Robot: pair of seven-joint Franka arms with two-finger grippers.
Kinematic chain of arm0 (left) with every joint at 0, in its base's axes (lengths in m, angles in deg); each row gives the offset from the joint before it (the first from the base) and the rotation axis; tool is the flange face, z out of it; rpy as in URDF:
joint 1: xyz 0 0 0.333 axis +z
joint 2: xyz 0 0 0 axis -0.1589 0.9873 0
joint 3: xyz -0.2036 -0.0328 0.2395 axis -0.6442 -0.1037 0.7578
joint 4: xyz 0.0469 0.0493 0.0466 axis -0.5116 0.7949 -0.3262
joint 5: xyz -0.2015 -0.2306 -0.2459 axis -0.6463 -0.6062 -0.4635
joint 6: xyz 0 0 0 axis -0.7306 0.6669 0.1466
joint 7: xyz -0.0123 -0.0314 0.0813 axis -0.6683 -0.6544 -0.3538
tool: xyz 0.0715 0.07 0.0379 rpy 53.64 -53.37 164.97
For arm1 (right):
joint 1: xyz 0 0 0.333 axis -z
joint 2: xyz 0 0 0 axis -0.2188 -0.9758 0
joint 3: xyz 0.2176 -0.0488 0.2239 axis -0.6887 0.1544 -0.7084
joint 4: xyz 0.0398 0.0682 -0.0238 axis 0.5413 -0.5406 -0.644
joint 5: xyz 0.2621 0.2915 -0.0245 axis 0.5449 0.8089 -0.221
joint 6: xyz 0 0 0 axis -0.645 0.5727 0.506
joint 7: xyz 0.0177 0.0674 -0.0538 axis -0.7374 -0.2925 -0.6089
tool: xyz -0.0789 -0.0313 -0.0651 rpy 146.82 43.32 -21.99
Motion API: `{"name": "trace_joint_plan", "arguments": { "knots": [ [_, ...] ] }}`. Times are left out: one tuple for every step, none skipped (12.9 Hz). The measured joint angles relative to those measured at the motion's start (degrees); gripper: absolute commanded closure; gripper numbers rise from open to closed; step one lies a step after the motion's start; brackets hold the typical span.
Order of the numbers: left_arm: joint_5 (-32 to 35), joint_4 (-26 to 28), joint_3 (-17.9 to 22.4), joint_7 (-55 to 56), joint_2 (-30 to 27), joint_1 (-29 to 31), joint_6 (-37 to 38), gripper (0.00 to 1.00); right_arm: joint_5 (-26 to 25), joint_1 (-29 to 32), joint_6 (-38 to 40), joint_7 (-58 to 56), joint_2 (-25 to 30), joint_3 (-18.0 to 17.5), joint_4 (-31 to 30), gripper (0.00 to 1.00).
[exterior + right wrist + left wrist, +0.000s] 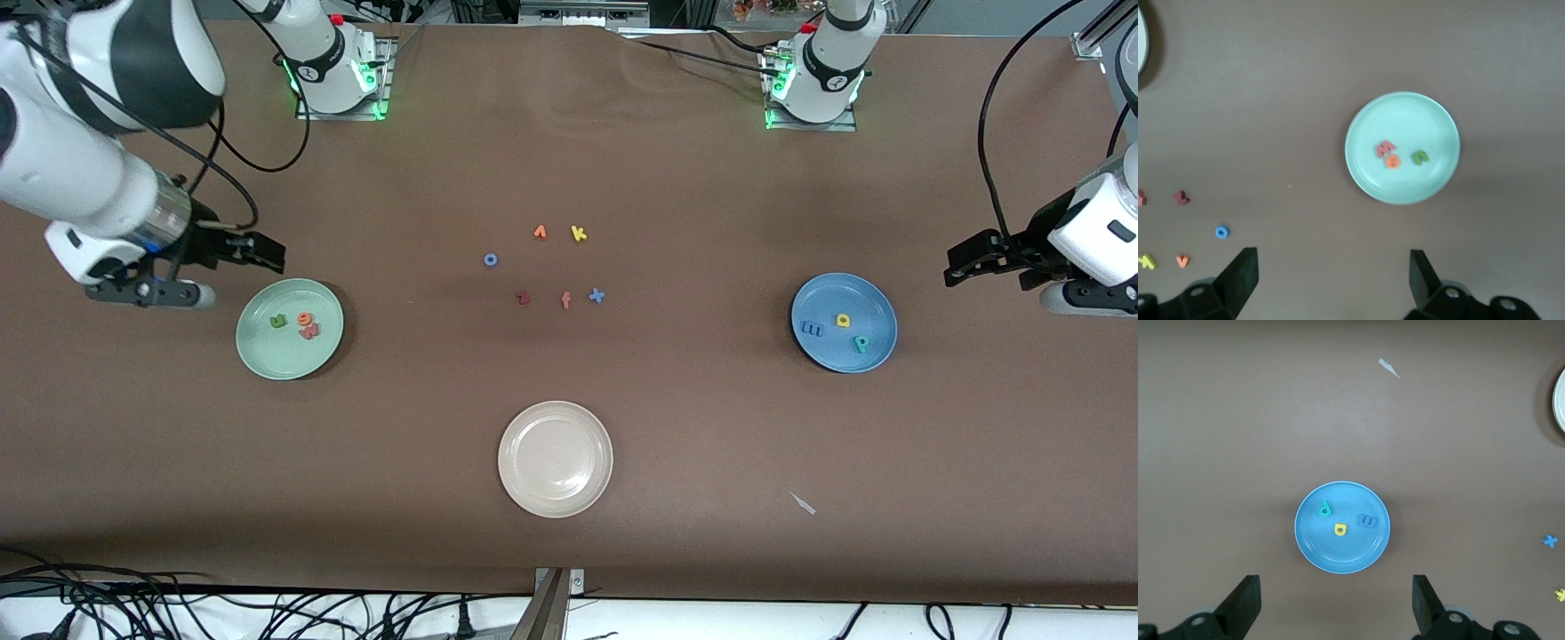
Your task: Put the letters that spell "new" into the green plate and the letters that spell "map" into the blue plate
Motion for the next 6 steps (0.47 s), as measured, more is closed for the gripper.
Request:
{"name": "trace_joint_plan", "arguments": {
  "knots": [
    [0.00,0.00,0.04,-0.07,0.05,0.04,0.09,0.00,-0.30,0.58,1.80,0.00,0.91,0.48,0.36,0.00],
    [0.00,0.02,0.05,-0.15,0.07,0.11,0.13,0.00,-0.65,1.17,4.11,-0.04,1.61,0.91,1.03,0.00],
    [0.00,0.11,0.08,-0.22,0.10,0.15,0.20,0.00,-0.94,1.57,6.73,-0.07,2.03,1.26,2.05,0.00],
    [0.00,0.21,0.09,-0.33,0.13,0.20,0.23,0.00,-1.08,1.66,8.63,-0.07,2.28,1.93,2.93,0.00],
    [0.00,0.28,0.10,-0.51,0.15,0.23,0.25,0.00,-1.12,1.70,9.81,-0.08,2.37,2.79,3.52,0.00],
    [0.00,0.31,0.11,-0.63,0.15,0.24,0.27,0.00,-1.12,1.72,10.38,-0.27,2.38,3.77,3.75,0.00]
  ]
}}
